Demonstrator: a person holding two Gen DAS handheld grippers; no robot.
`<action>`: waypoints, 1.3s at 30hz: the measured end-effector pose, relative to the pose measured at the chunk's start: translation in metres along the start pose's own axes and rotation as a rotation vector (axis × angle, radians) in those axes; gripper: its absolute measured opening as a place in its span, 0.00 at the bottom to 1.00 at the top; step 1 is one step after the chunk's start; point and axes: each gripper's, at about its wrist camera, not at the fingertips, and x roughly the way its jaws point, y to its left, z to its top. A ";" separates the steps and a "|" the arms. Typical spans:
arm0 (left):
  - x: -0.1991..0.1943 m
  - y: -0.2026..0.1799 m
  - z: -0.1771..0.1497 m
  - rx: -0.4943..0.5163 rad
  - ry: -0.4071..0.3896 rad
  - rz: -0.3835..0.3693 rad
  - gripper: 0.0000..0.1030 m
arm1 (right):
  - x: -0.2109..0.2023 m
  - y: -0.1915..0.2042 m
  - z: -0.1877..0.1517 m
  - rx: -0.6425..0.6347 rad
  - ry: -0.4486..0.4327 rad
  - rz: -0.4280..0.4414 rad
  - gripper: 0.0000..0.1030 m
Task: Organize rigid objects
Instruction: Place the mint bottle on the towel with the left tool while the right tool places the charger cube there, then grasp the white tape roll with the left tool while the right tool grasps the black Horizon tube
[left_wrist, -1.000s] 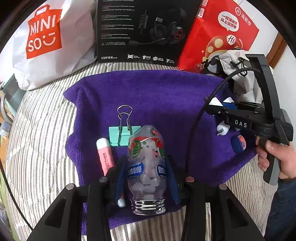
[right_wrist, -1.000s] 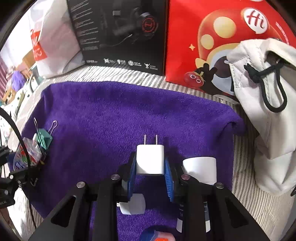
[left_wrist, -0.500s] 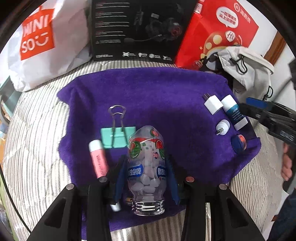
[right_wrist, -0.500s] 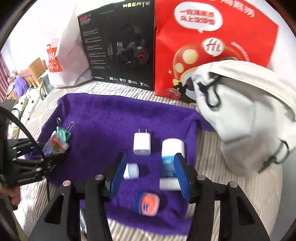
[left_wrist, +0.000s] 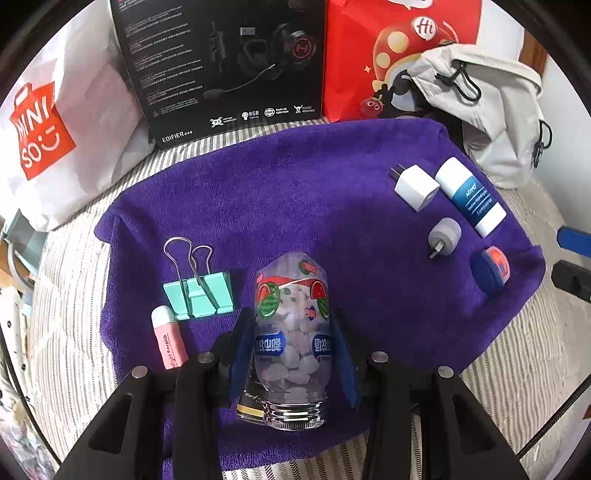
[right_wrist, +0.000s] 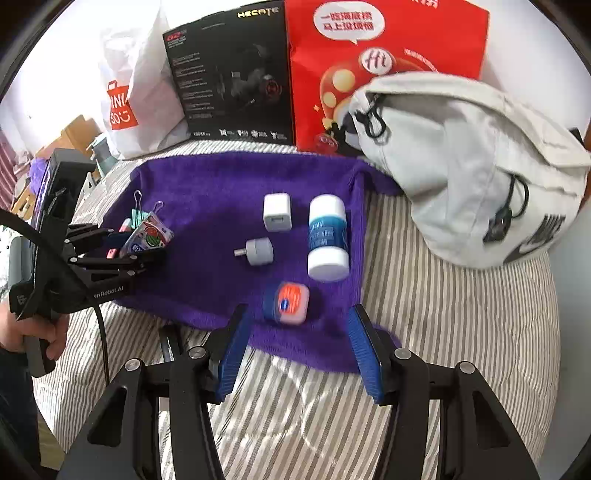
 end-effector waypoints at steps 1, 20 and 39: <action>0.002 -0.001 -0.002 0.013 0.004 0.017 0.38 | 0.000 0.000 -0.003 0.001 0.004 0.000 0.52; -0.002 0.011 -0.020 -0.044 0.039 -0.058 0.58 | -0.006 -0.001 -0.024 -0.001 0.038 -0.004 0.52; -0.087 -0.013 -0.064 -0.041 -0.081 -0.148 0.73 | -0.017 0.000 -0.059 0.029 0.054 -0.005 0.53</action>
